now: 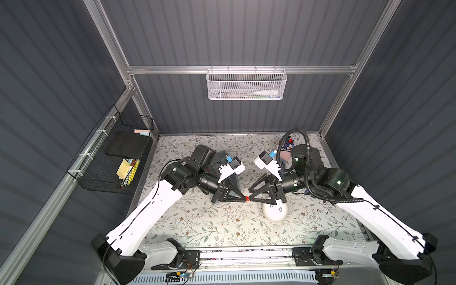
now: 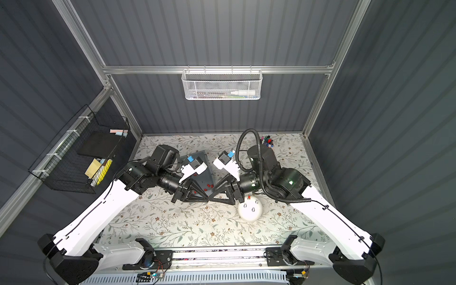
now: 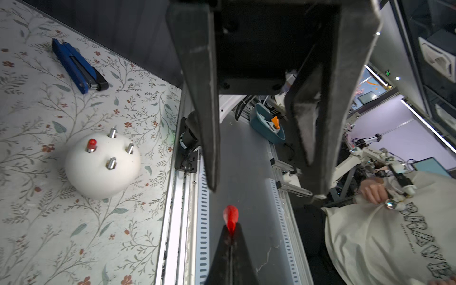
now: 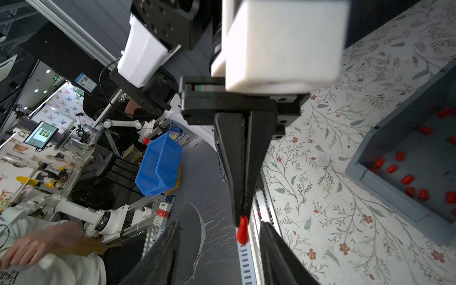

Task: Cover the protruding screws with screw protection sleeves
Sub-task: Pick up the screw protection sleeve from the storage box.

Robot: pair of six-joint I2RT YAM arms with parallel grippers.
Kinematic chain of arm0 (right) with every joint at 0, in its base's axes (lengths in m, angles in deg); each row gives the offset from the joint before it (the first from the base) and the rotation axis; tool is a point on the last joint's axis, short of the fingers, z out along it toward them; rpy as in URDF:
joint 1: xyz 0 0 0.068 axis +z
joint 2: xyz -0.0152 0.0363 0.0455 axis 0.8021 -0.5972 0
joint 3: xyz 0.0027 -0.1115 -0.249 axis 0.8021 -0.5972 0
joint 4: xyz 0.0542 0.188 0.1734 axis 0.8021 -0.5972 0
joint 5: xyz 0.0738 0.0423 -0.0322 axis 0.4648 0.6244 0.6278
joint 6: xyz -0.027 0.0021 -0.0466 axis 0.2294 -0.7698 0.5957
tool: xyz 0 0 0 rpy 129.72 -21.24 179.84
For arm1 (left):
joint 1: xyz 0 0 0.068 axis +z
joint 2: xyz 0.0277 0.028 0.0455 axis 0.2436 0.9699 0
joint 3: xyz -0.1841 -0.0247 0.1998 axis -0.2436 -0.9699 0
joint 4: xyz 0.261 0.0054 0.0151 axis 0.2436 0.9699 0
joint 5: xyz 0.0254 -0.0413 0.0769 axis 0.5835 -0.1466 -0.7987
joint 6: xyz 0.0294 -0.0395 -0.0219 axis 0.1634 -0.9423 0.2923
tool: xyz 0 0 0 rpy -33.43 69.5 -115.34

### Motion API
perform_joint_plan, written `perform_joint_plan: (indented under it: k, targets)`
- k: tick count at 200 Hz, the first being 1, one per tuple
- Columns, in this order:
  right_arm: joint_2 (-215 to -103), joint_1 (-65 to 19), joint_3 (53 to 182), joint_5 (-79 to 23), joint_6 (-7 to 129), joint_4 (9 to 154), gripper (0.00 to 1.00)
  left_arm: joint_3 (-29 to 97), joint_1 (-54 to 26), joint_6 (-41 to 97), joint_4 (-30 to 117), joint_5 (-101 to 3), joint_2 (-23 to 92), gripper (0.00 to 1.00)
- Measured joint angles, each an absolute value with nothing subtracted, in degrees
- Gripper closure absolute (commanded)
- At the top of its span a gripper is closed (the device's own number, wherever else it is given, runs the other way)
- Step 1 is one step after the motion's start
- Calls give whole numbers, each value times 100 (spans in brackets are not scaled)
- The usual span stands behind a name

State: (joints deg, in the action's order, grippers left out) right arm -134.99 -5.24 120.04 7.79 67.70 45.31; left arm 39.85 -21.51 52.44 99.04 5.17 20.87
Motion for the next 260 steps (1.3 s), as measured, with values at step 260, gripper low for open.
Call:
perform_joint_plan:
  k: [260]
  targets:
    - [-12996,-524,10762,-813,6168,8852,64,2018,-2151,2613,3115,-1566,592,100]
